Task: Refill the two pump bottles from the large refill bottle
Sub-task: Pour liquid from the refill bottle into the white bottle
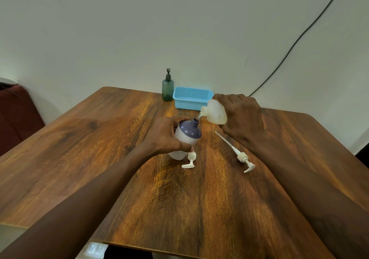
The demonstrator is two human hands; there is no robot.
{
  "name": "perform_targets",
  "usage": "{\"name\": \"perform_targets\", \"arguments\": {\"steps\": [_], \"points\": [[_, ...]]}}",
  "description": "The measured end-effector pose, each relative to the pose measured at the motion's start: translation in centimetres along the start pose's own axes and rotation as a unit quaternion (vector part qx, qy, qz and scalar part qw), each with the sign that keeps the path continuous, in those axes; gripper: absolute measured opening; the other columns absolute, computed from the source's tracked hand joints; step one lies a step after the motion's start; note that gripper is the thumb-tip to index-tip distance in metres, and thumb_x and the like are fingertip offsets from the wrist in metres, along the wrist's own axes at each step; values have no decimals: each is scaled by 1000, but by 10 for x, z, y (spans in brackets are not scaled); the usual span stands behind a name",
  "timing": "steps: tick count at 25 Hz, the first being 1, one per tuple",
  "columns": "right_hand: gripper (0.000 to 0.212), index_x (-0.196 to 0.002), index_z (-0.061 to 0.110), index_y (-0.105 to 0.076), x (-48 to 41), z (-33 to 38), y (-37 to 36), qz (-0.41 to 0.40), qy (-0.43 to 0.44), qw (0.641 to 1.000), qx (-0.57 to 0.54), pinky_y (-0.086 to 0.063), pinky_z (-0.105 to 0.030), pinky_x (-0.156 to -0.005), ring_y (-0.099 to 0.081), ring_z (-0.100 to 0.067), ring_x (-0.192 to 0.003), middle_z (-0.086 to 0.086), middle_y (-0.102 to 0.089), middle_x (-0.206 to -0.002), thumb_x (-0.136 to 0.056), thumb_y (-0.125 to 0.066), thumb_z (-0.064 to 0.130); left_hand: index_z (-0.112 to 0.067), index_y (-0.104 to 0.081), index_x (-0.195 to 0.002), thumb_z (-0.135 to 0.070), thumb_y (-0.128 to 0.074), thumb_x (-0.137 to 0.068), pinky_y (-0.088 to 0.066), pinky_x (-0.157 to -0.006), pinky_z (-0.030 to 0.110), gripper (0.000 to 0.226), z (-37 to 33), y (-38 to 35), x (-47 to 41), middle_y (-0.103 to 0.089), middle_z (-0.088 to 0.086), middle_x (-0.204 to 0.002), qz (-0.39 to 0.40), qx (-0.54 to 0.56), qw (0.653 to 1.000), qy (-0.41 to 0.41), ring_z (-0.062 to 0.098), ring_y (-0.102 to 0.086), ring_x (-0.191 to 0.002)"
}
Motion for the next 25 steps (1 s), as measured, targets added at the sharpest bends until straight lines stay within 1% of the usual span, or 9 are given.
{"name": "perform_targets", "arguments": {"steps": [9,13,17,21,25], "points": [[72,-133,19,-59,-1,0,0,-6,4,1000,-13,-57,-49,-83,-70,-35,-97,-11,-73,-118,-69,-89,33,-28,-61,-134,-62,-83,-51,-59,-90,37,92,-4,2,2,-70,-9,-120,10,6,1000,5,9,-65,-105],[75,-134,18,-59,0,2,1,-8,7,1000,-9,-57,-49,-84,-69,-36,-98,-12,-72,-119,-67,-90,32,-27,-61,-134,-62,-83,-51,-59,-90,36,93,-5,3,3,-70,-9,-121,10,9,1000,5,8,-65,-104],[76,-134,18,-59,0,3,1,-6,9,1000,-2,-57,-48,-84,-69,-36,-98,-12,-72,-120,-66,-90,32,-27,-62,-133,-57,-87,-53,-59,-91,36,89,-6,3,2,-70,-9,-119,9,11,1000,5,8,-65,-104],[76,-134,18,-59,0,3,1,-4,12,1000,-4,-57,-50,-85,-69,-37,-99,-13,-72,-120,-66,-91,32,-28,-61,-133,-61,-85,-52,-59,-91,34,91,-5,3,3,-69,-10,-120,12,11,1000,7,7,-64,-105],[76,-134,18,-58,0,3,3,-4,15,1000,-2,-57,-50,-85,-69,-37,-100,-13,-72,-121,-68,-91,31,-27,-62,-134,-58,-89,-54,-59,-90,33,90,-2,2,2,-70,-11,-120,9,2,1000,7,5,-65,-105]]}}
Point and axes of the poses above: each hand's wrist, its own x-axis away from the middle knuckle, its own y-axis out of the back of the hand, z = x × y, the point moved 2 cm from there along -x, towards the middle knuckle
